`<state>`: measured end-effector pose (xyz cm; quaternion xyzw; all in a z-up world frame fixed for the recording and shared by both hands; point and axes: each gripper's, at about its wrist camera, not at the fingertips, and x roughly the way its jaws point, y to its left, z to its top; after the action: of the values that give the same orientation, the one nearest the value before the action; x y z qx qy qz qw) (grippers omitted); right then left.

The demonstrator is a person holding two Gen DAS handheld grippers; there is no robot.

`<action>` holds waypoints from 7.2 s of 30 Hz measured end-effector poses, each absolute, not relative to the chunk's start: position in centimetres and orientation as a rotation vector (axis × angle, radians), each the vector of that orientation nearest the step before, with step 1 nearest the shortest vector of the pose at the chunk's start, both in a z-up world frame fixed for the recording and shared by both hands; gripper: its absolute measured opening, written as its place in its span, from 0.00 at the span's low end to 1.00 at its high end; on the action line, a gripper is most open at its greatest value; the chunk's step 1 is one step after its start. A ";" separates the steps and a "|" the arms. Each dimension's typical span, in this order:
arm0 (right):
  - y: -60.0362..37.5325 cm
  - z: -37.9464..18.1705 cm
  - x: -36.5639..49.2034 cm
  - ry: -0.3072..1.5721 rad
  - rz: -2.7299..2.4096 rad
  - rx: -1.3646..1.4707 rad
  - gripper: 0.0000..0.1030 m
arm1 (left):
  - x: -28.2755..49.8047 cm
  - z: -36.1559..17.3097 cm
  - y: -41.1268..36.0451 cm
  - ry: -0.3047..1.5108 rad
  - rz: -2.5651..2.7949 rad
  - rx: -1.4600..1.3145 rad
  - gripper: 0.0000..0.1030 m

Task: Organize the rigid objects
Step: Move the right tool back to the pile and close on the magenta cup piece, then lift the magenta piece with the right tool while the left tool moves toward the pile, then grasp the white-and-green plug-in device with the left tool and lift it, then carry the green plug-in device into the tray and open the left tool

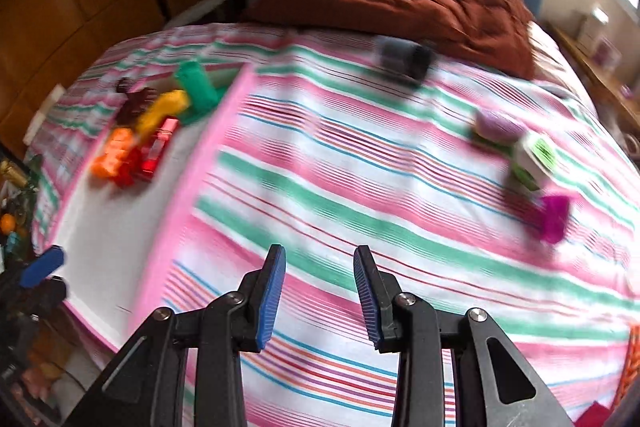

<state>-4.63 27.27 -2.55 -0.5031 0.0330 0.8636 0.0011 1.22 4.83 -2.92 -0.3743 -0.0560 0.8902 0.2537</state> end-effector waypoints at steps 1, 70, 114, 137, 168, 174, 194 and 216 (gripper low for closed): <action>28.4 -2.7 -4.3 0.110 2.691 -1.577 0.35 | 1.2 -3.0 5.1 -0.145 2.410 -1.028 0.40; 48.0 -2.7 -2.6 0.351 2.496 -1.255 0.30 | 4.5 -1.8 18.5 0.127 2.194 -1.031 0.40; 52.7 -4.4 -1.5 0.550 2.273 -1.325 0.30 | -6.9 -2.3 38.6 0.373 2.185 -0.968 0.66; 53.4 -4.7 -0.8 0.666 2.253 -1.315 0.32 | -11.9 -7.2 42.5 0.302 2.096 -1.035 0.52; 53.0 -4.7 -1.2 0.698 2.283 -1.315 0.32 | -5.7 -4.5 32.8 0.121 2.111 -1.091 0.52; 53.3 -4.7 -1.2 0.714 2.277 -1.311 0.32 | -5.2 -1.6 33.7 0.243 2.176 -0.965 0.52; 53.4 -4.7 -1.2 0.695 2.281 -1.324 0.32 | -7.8 -4.8 39.7 0.465 2.059 -1.041 0.55; 53.0 -4.8 -1.7 0.688 2.303 -1.326 0.32 | -8.2 -7.0 37.4 0.305 2.116 -1.098 0.52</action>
<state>-1.68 53.03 -4.79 -0.4737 0.2458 0.8225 0.1968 -8.16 37.43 -7.00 -0.4262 0.1182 0.8212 0.3606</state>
